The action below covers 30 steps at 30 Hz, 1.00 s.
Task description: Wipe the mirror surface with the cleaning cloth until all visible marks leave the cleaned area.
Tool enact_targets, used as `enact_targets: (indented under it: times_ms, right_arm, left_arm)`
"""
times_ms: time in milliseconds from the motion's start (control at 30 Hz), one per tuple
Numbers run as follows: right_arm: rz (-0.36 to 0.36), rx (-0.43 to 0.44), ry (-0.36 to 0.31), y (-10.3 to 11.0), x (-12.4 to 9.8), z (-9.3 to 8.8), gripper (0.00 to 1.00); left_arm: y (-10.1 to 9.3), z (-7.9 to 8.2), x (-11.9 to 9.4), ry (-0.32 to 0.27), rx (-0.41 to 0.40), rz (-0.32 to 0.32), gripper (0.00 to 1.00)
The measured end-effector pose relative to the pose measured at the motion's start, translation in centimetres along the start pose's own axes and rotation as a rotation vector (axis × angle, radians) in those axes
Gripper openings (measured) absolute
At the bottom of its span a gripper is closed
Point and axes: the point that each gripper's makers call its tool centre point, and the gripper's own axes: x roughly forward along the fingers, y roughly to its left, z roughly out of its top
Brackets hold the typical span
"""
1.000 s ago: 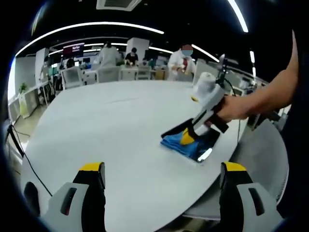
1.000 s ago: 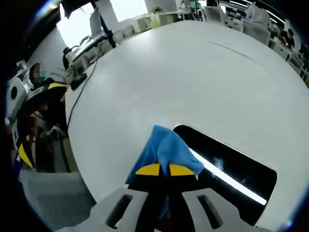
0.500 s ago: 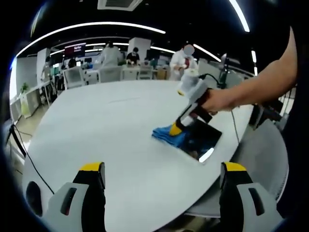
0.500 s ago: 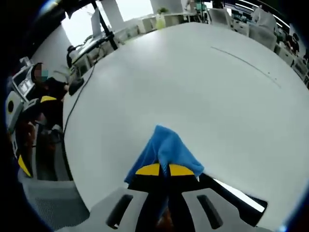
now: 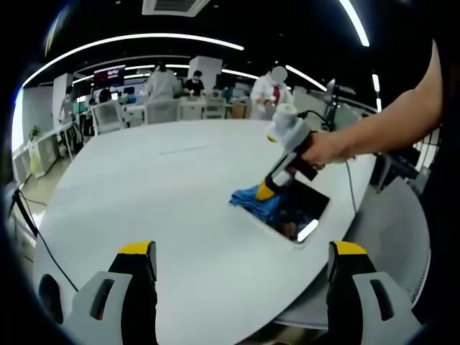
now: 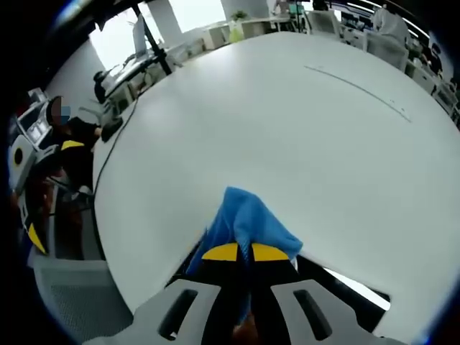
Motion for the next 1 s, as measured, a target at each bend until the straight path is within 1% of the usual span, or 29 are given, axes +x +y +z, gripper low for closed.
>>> enact_targets:
  times_ms: [200,300,433,533,600,700,900,1000]
  right_arm:
    - [-0.022,0.019,0.013,-1.5,-0.7,-0.8,0.0]
    - [-0.024,0.021,0.008,-1.5,-0.6,-0.8,0.0]
    - [-0.051,0.012,-0.004,-1.3,-0.7,-0.9,0.0]
    - [-0.064,0.053,-0.035,-1.4,-0.7,-0.9,0.0]
    - [-0.069,0.087,-0.044,-1.1,-0.9,-1.3,0.0]
    - [-0.077,0.068,-0.042,-0.3,-1.1,-2.0,0.0]
    - [-0.061,0.115,-0.046,0.8,-1.9,-3.8,0.0]
    - [-0.054,0.129,-0.049,1.5,-2.3,-4.9,0.0]
  left_arm:
    - [-0.4,0.1,0.4,0.002,0.002,-0.007,1.0]
    - [-0.5,0.3,0.5,0.0,0.005,-0.01,1.0]
    - [-0.3,0.4,0.5,-0.001,0.009,-0.006,1.0]
    - [-0.3,0.3,0.4,0.007,0.009,-0.001,1.0]
    - [-0.3,0.3,0.3,0.008,0.007,0.001,1.0]
    - [-0.4,0.4,0.3,0.011,0.006,0.006,1.0]
    - [-0.6,0.5,0.5,0.007,-0.006,0.005,1.0]
    - [-0.4,1.0,0.5,-0.031,-0.046,0.008,1.0]
